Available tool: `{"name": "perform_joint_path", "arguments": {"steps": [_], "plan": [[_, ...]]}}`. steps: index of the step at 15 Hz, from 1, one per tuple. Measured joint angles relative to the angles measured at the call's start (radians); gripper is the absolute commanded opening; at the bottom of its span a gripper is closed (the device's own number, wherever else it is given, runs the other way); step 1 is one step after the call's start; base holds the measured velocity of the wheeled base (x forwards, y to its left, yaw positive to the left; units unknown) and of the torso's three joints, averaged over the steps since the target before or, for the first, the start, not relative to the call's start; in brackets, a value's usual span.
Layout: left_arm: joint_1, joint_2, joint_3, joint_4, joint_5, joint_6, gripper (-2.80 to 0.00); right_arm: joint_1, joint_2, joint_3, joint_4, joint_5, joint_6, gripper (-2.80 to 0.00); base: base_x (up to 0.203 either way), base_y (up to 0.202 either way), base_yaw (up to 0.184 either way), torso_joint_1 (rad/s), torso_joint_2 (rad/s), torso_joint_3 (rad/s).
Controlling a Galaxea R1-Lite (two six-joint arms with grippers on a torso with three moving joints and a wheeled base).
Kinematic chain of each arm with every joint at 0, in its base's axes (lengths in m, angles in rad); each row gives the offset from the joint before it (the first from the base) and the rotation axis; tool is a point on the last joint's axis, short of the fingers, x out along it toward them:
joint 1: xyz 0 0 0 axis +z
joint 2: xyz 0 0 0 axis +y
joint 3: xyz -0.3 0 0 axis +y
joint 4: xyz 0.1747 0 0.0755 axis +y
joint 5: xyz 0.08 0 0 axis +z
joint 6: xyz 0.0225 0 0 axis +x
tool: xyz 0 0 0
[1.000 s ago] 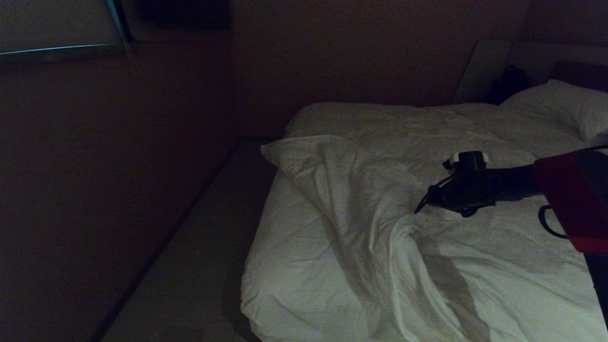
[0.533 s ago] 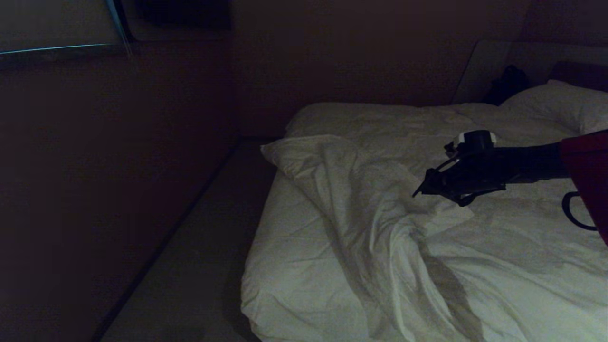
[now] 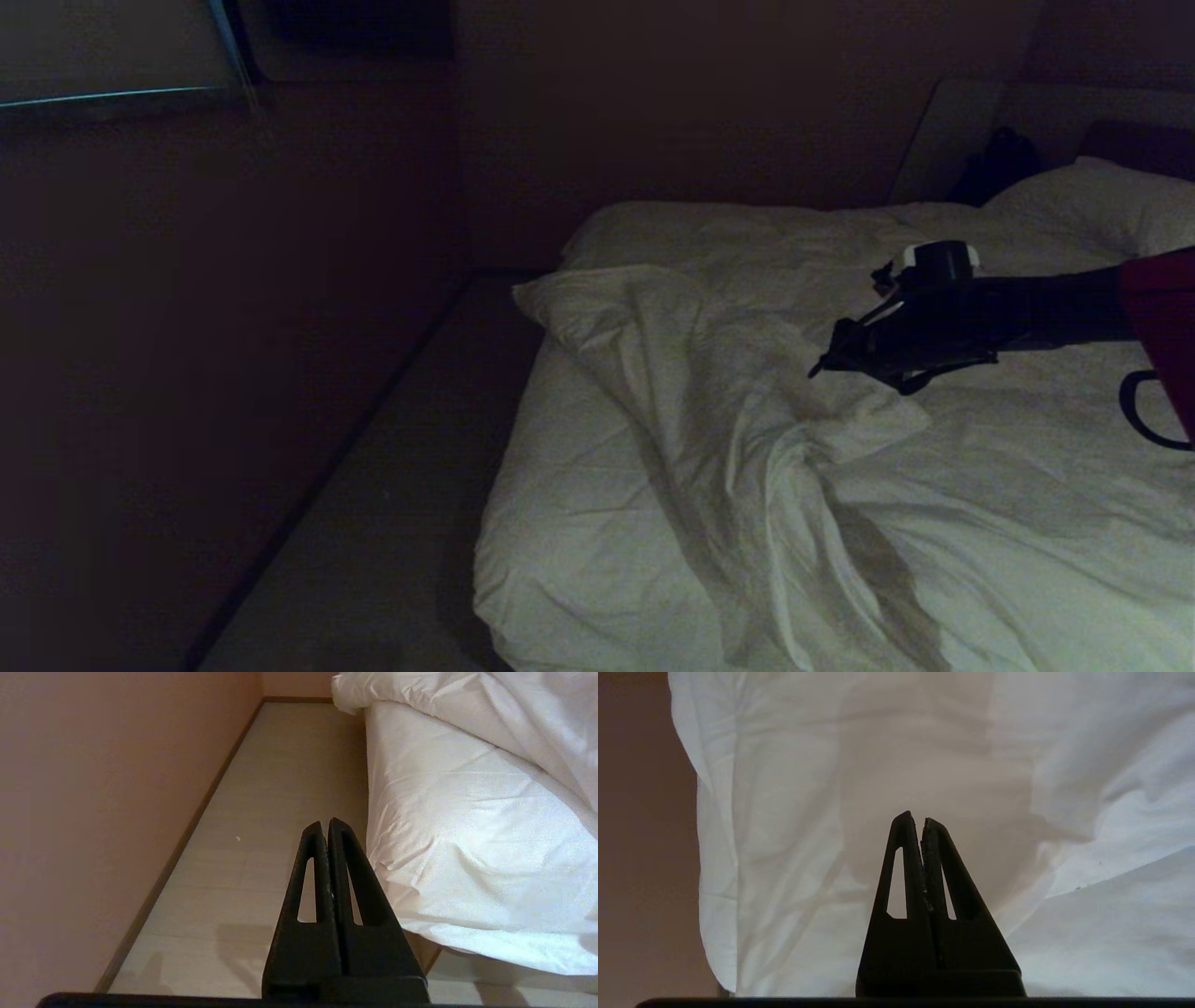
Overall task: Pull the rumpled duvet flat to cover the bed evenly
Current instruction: Flatten the corners of the folded blanket
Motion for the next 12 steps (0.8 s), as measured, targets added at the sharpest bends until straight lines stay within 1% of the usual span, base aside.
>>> {"name": "perform_joint_path", "arguments": {"steps": [2,4,12], "plan": [[0.000,0.000,0.000,0.000,0.000,0.000,-2.80,-0.012,0.006,-0.008,0.000,-0.004,-0.004,-2.80,0.000,0.000,0.000,0.000,0.00,0.000],[0.000,0.000,0.000,0.000,0.000,0.000,-2.80,-0.049,0.021,-0.023,-0.002,-0.018,-0.019,-2.80,0.000,0.000,0.000,0.000,0.00,0.000],[0.000,0.000,0.000,0.000,0.000,0.000,-2.80,-0.140,0.051,-0.031,-0.002,-0.023,-0.119,-2.80,0.000,0.000,0.000,0.000,0.00,0.000]]}}
